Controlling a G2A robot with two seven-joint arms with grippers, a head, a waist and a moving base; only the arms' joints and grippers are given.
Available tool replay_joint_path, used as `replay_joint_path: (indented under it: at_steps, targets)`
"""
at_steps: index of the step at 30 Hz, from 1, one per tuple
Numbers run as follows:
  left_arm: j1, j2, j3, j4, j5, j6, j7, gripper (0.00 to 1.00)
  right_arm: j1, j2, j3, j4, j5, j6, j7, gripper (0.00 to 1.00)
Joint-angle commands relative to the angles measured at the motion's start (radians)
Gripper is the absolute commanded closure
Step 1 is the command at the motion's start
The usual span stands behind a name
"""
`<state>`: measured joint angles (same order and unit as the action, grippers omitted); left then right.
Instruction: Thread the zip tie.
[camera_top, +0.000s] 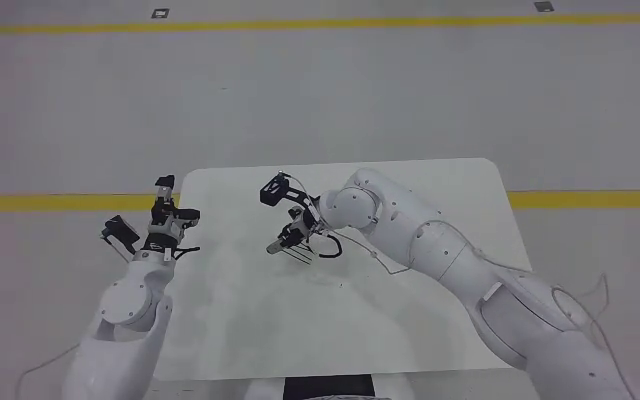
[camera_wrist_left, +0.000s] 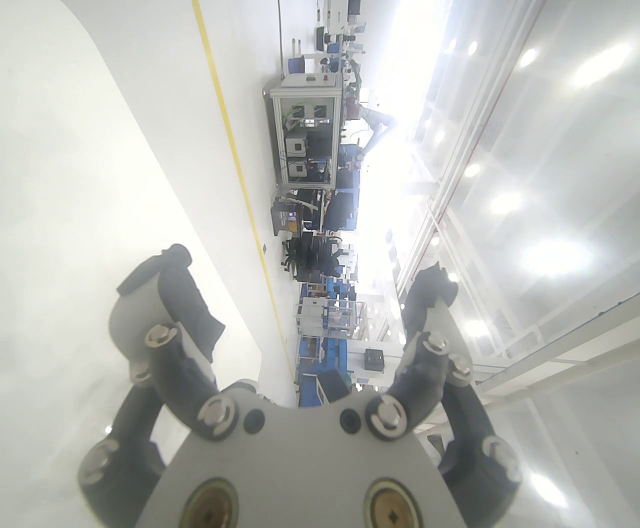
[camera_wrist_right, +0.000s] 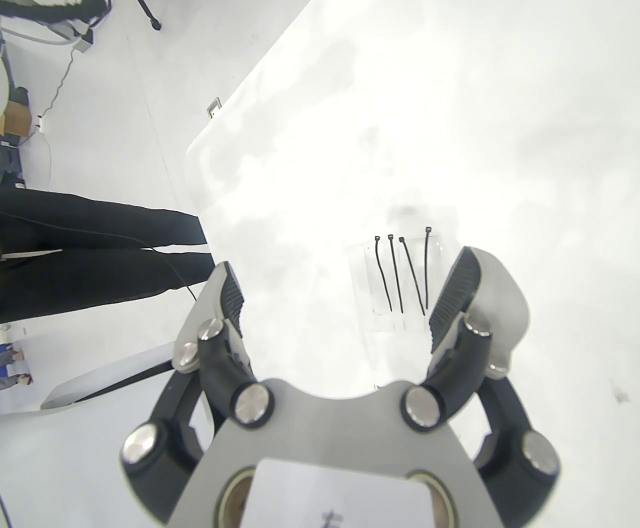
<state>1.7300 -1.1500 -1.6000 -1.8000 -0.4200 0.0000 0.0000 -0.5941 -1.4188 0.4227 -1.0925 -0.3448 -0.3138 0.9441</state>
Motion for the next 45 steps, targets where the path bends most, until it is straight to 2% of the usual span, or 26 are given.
replay_joint_path:
  at_steps: [1,29,32,37,42,45]
  targets:
    - [0.0,0.0,0.0,0.0,0.0,0.0,0.0,0.0,0.0,0.0,0.0,0.0,0.0,0.0,0.0,0.0]
    - [0.0,0.0,0.0,0.0,0.0,0.0,0.0,0.0,0.0,0.0,0.0,0.0,0.0,0.0,0.0,0.0]
    - [0.0,0.0,0.0,0.0,0.0,0.0,0.0,0.0,-0.017,0.0,-0.007,0.018,-0.009,0.009,0.011,0.0]
    - [0.0,0.0,0.0,0.0,0.0,0.0,0.0,0.0,-0.022,-0.018,-0.027,0.052,-0.02,0.029,0.058,0.0]
    - [0.0,0.0,0.0,0.0,0.0,0.0,0.0,0.0,-0.022,-0.051,-0.053,0.11,-0.026,0.037,0.044,0.0]
    - [0.0,0.0,0.0,0.0,0.0,0.0,0.0,0.0,-0.022,-0.051,-0.053,0.11,-0.026,0.037,0.044,0.0]
